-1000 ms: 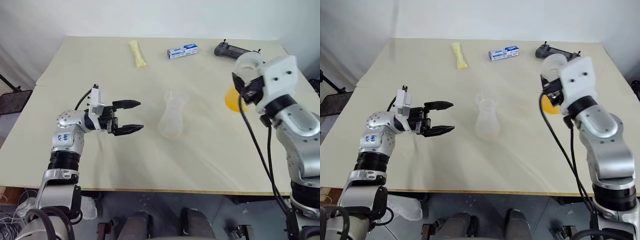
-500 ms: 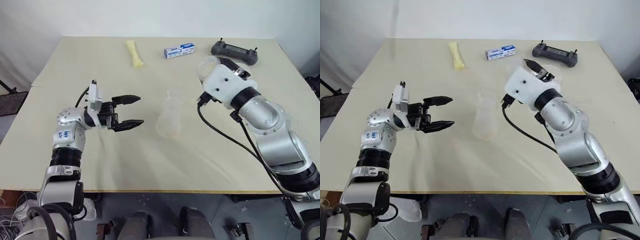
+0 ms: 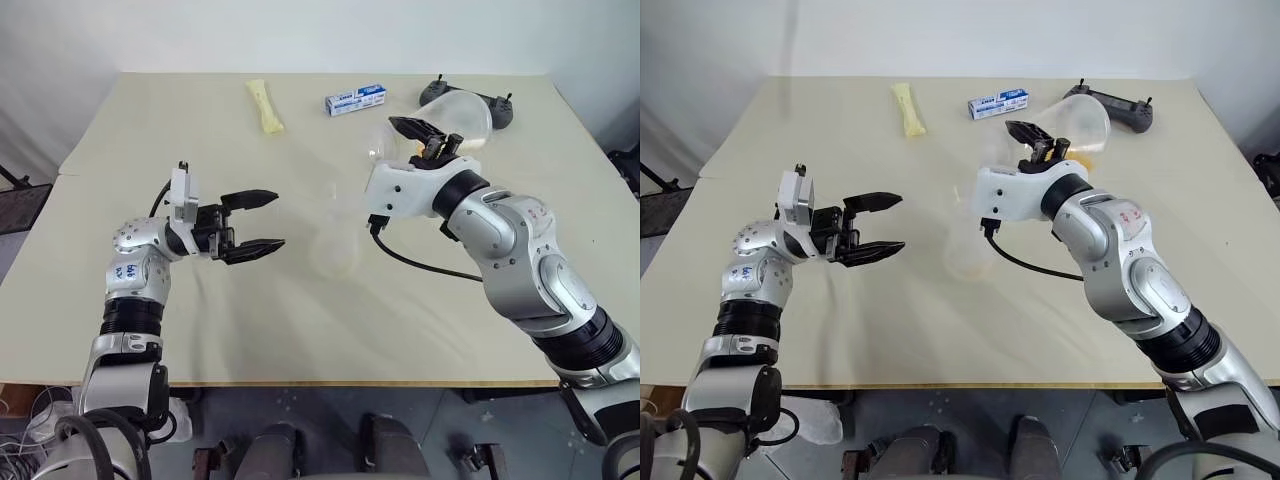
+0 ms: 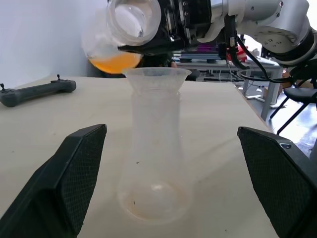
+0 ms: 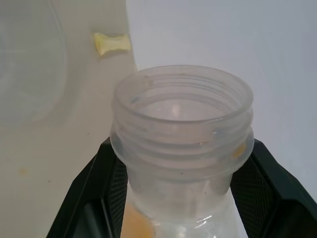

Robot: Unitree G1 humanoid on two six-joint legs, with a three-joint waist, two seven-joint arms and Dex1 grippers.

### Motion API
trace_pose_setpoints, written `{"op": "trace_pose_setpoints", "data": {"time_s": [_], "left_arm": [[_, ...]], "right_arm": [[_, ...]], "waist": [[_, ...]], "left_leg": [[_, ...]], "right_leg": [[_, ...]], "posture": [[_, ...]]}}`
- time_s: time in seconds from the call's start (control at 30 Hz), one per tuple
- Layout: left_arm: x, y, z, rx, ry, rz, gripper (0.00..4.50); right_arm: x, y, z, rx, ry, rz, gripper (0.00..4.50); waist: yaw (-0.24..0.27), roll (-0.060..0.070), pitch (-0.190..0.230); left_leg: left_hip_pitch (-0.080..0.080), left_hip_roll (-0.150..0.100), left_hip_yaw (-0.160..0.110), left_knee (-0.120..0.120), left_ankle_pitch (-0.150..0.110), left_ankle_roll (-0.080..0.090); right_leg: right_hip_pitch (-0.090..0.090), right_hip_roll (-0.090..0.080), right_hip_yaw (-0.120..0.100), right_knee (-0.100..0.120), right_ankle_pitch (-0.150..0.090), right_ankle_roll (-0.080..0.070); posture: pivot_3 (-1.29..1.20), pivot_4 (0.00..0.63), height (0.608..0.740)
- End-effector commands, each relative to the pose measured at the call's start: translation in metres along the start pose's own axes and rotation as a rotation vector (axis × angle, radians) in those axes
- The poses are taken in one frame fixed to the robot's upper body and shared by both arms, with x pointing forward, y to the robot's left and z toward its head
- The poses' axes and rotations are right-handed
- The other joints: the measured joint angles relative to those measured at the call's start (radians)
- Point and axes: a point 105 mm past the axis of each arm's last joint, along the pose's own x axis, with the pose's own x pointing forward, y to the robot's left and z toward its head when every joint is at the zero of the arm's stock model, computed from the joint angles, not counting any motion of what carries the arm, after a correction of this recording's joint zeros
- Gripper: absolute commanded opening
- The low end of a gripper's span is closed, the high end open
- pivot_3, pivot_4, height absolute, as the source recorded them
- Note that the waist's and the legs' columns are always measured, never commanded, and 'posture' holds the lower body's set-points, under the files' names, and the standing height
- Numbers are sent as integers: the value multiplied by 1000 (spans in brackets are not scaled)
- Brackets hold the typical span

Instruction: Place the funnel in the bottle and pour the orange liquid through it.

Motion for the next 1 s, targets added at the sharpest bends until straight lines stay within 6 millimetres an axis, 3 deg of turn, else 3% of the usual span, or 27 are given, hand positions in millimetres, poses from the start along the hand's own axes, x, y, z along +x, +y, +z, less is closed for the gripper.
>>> {"op": "trace_pose_setpoints", "data": {"time_s": [0.03,0.23,0.73,1.0], "left_arm": [[-3,-2,8,39,-18,0,4500],[-1,-3,8,41,-27,-1,4500],[5,0,9,44,-34,-6,4500],[7,0,10,44,-40,-7,4500]], "right_arm": [[-1,-15,11,-87,-45,-46,2447],[-1,-9,17,-207,-85,-26,2447],[0,3,12,-369,-99,-2,2447],[1,-2,8,-437,-88,-29,2447]], "waist": [[0,0,0],[0,0,0],[0,0,0],[0,0,0]], "left_leg": [[0,0,0,0,0,0],[0,0,0,0,0,0],[0,0,0,0,0,0],[0,0,0,0,0,0]], "right_leg": [[0,0,0,0,0,0],[0,0,0,0,0,0],[0,0,0,0,0,0],[0,0,0,0,0,0]], "posture": [[0,150,740],[0,150,740],[0,150,740],[0,150,740]]}}
